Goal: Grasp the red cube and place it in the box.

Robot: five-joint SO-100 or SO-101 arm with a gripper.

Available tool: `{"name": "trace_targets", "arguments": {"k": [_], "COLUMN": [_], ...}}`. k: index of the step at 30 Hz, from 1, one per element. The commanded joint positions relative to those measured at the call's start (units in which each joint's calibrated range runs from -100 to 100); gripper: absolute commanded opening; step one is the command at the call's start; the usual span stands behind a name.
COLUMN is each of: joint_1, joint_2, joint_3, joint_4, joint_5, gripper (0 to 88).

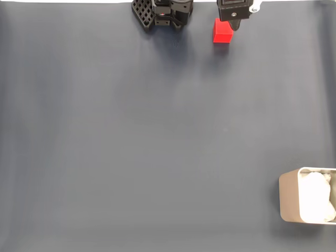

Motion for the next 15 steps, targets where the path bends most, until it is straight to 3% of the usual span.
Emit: {"name": "trace_targets", "arguments": {"k": [1,15], "joint_1": [1.12,1.83], "joint_2": [-1.03,-3.2], "joint_3": [0.35,5.37], "joint_4": [-1.41,-3.13], "joint_5": [0.83,1.17], "gripper": [41.8,43.5]}}
